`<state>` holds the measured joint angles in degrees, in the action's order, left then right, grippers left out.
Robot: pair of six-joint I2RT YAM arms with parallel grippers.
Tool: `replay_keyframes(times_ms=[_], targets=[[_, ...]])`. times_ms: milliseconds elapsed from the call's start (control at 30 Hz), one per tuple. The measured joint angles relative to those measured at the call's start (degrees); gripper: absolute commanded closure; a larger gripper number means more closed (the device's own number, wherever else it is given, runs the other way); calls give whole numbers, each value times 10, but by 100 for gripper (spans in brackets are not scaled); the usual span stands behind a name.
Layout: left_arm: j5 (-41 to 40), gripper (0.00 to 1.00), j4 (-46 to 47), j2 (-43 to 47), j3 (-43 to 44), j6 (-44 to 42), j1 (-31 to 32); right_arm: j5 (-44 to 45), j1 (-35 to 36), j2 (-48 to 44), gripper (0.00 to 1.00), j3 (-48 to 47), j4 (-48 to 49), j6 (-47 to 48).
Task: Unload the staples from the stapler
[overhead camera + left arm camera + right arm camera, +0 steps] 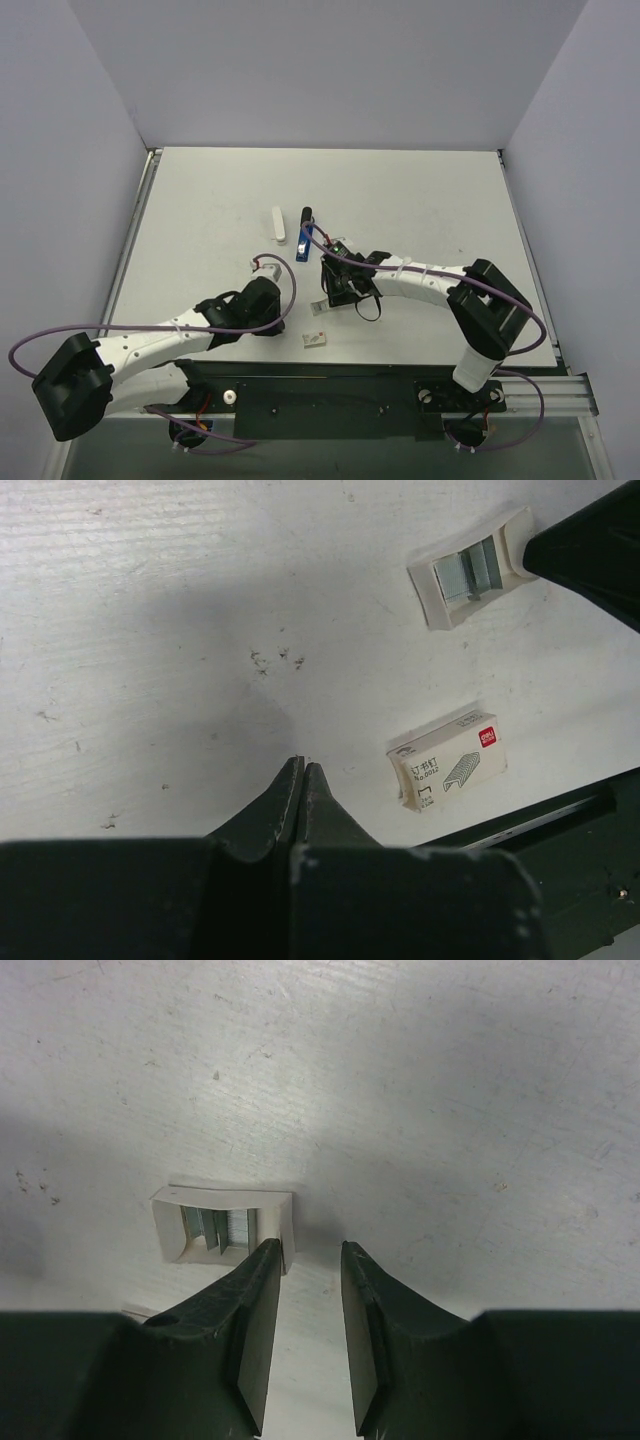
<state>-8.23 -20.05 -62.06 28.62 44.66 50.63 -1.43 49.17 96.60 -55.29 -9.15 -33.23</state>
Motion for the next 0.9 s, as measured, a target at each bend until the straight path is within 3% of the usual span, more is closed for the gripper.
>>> replay_keyframes(times_ms=[500,700,833,900], targets=[[5,100,47,-32,-9,17,22,-6,0,19,81,-9,9,-5],[6,100,57,-38,-12,18,26,-6,0,29,87,-15,9,-9],[6,100,63,-38,-13,19,26,-7,0,35,99,-16,10,-11],[6,100,69,-38,-15,19,26,-7,0,36,100,-19,9,-11]])
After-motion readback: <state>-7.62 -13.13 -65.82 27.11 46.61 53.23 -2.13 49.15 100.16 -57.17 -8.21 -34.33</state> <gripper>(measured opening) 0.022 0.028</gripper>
